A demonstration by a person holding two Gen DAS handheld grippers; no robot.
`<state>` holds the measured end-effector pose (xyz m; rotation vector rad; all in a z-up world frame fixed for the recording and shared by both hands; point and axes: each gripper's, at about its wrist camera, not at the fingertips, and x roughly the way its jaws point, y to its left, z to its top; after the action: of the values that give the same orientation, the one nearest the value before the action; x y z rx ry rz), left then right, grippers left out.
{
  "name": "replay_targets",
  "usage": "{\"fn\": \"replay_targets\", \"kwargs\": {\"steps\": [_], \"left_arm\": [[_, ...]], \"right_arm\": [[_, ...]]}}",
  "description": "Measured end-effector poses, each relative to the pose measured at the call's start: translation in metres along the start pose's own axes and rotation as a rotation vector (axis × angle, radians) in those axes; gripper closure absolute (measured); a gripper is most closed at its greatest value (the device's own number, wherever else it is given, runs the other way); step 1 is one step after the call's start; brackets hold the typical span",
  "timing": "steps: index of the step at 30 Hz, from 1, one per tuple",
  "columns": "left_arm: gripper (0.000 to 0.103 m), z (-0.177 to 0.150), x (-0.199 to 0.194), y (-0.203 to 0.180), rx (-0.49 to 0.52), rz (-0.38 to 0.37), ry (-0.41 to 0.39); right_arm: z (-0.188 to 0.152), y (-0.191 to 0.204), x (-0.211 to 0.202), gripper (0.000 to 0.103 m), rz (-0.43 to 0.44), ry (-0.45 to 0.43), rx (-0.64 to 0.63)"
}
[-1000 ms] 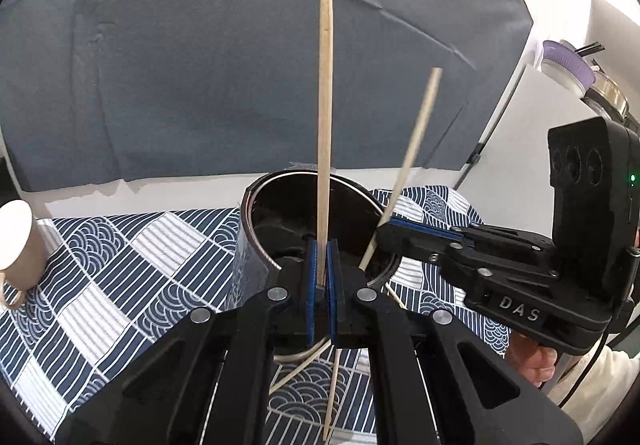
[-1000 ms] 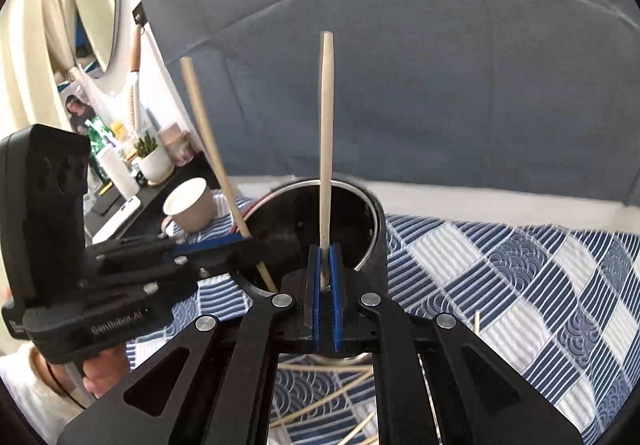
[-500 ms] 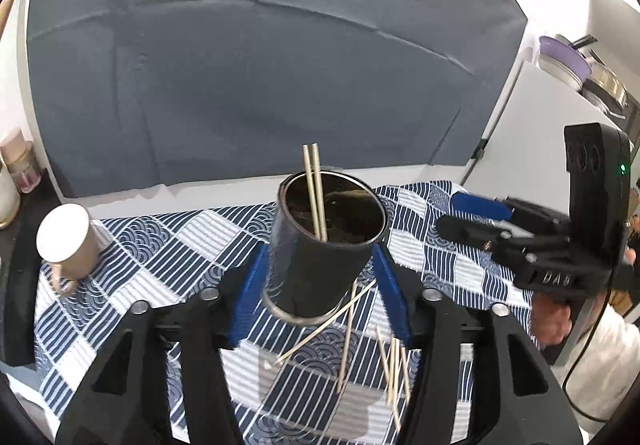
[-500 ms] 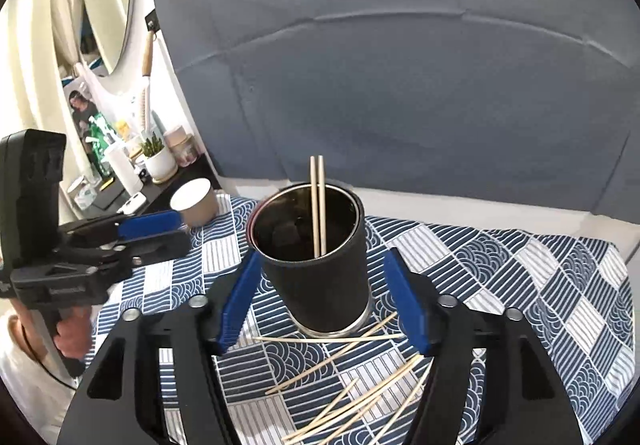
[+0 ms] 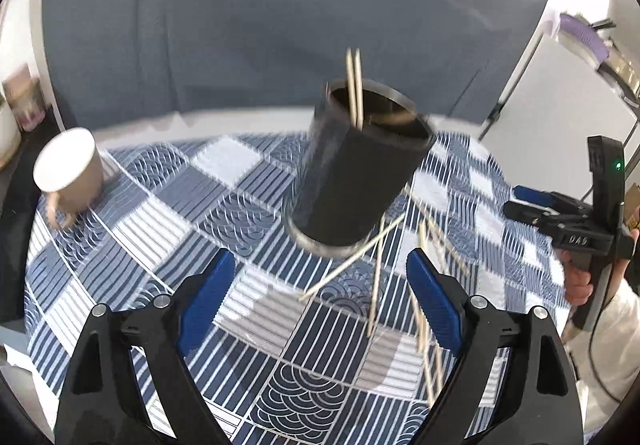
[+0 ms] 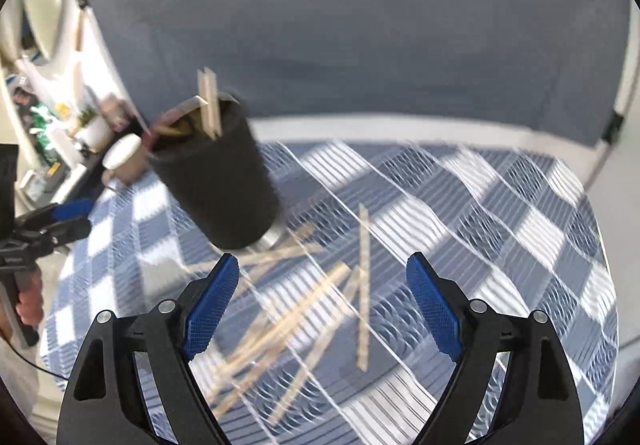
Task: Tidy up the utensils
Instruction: 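Move the right tool back to the pile and close it on a stick while the left tool approaches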
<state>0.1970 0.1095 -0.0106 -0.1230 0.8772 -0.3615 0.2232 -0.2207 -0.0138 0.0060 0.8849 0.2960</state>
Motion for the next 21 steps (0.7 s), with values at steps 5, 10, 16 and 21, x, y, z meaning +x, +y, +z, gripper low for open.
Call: {"fn": "replay_targets", "kwargs": {"steps": [5, 10, 16, 21], "left_arm": [[0.017, -0.010, 0.045, -0.002, 0.047, -0.032, 0.108], [0.017, -0.007, 0.080, -0.007, 0.117, -0.071, 0.167], [0.019, 0.006, 0.117, -0.009, 0.198, -0.054, 0.222], [0.026, 0.009, 0.136, -0.013, 0.235, 0.015, 0.274]], "right_arm": [[-0.026, -0.026, 0.027, 0.022, -0.073, 0.125, 0.039], [-0.041, -0.033, 0.050, 0.022, -0.113, 0.192, 0.053], [-0.031, -0.032, 0.084, 0.024, -0.124, 0.231, 0.029], [-0.006, -0.037, 0.116, 0.032, -0.126, 0.264, 0.008]]}}
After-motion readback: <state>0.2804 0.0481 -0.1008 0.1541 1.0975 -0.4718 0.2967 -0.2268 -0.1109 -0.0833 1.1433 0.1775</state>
